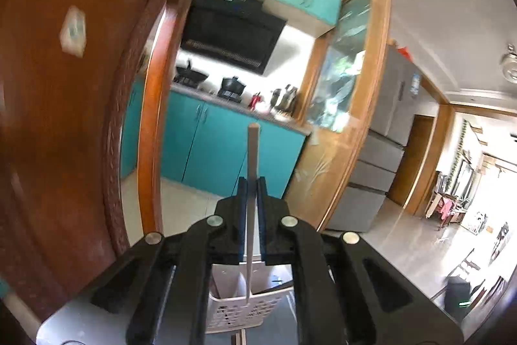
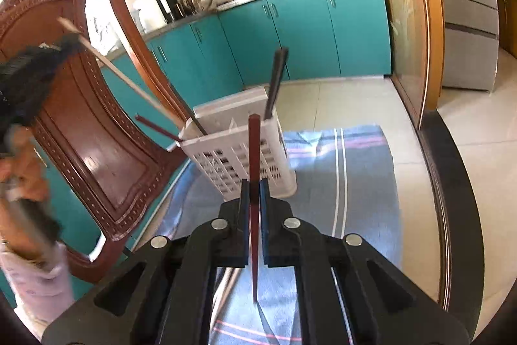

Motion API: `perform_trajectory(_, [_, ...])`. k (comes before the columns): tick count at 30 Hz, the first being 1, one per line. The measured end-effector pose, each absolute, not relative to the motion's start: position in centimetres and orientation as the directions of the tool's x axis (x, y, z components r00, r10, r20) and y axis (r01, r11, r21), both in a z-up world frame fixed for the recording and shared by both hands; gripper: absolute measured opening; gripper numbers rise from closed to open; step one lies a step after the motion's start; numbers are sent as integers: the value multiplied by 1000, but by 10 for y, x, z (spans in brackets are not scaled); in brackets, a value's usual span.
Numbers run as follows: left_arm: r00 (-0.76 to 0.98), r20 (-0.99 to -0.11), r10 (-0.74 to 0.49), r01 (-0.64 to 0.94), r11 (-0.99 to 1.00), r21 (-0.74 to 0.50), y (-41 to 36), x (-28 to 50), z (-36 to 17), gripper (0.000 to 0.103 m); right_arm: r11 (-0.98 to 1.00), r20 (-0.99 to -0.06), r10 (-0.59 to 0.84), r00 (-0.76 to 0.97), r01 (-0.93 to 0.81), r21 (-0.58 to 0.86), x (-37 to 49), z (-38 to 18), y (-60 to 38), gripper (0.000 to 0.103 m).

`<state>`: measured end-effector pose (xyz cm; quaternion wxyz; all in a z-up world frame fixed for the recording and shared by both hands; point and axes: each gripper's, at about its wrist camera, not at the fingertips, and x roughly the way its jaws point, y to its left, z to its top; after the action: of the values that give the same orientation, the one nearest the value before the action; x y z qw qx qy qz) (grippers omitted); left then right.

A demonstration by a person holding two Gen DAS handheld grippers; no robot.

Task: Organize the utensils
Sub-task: 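Lift both held chopsticks upright above the white holder, then open the right gripper over the holder while the left gripper releases its chopstick inside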

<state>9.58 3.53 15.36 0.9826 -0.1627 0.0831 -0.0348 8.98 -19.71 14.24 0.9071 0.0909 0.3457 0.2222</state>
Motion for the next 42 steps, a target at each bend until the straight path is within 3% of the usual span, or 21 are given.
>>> perform_trajectory(6, [971,-222,-92,7,934,-356,44,122,131,7,863,-498,504,706,-389,322,98,188,-198,7])
perform_trajectory(14, [995,-74,-65,28,908,-418,65,78,167,7,867,-239,464,853,-383,318,109,269,-194,7])
perform_trajectory(17, [1000,-10,0,-4,906,-423,70,62,173,7,896,-196,401,895,-340,285,121,273,-181,7])
perform_trajectory(20, [1000,-6,20,-20,904,-427,72,63,170,7,926,-226,355,907,-308,219,141,257,-161,7])
perform_trajectory(23, [1000,-11,22,-25,899,-437,73,68,162,7,946,-327,320,889,-283,158,165,222,-140,7])
perform_trajectory(27, [999,-32,9,-23,883,-469,73,84,153,7,945,-408,325,853,-278,171,177,176,-135,7])
perform_trajectory(37, [992,-115,54,-91,932,-352,44,126,128,7,936,-381,335,862,-259,239,152,158,-163,9])
perform_trajectory(40, [987,-154,38,-88,939,-334,36,132,120,7,932,-367,334,868,-245,269,138,159,-180,23])
perform_trajectory(42, [984,-173,29,-85,941,-326,34,134,116,7,928,-348,337,875,-246,279,125,160,-191,25])
